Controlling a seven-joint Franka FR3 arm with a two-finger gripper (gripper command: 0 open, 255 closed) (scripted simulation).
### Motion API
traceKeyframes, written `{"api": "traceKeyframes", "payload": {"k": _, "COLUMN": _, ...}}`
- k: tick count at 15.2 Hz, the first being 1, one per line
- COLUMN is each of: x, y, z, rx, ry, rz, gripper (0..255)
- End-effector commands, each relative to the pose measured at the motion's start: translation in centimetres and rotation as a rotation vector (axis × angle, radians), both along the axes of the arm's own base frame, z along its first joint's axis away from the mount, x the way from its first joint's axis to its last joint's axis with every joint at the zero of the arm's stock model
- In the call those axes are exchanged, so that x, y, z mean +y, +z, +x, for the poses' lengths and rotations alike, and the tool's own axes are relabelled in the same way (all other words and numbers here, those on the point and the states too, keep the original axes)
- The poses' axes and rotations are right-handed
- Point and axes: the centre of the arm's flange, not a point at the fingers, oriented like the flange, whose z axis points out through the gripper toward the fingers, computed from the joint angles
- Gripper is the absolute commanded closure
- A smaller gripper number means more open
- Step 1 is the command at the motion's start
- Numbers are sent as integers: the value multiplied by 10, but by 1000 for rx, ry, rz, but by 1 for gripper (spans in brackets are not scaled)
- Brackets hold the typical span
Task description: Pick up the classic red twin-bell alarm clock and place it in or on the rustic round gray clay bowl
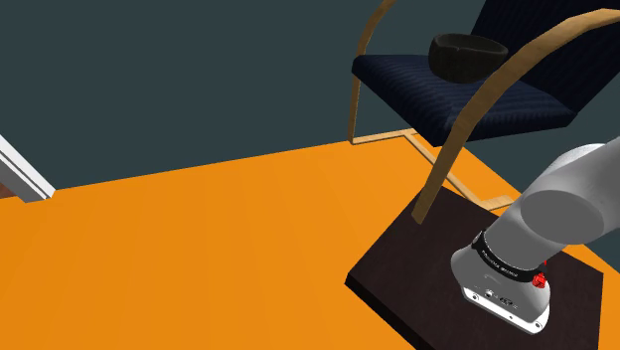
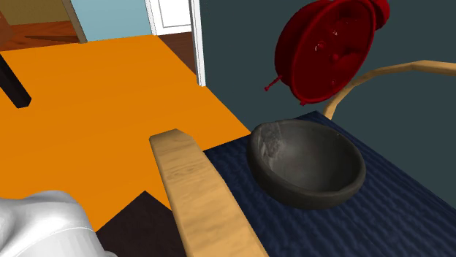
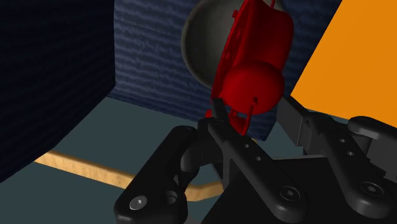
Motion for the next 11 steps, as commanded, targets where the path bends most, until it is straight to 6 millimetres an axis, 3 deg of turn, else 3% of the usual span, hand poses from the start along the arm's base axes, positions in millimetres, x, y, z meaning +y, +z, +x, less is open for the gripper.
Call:
{"api": "traceKeyframes", "payload": {"k": 1, "x": 0, "y": -11, "z": -1, "rx": 0, "ry": 0, "rz": 0, "gripper": 255}}
{"api": "traceKeyframes", "payload": {"k": 11, "x": 0, "y": -64, "z": -1, "rx": 0, "ry": 0, "rz": 0, "gripper": 255}}
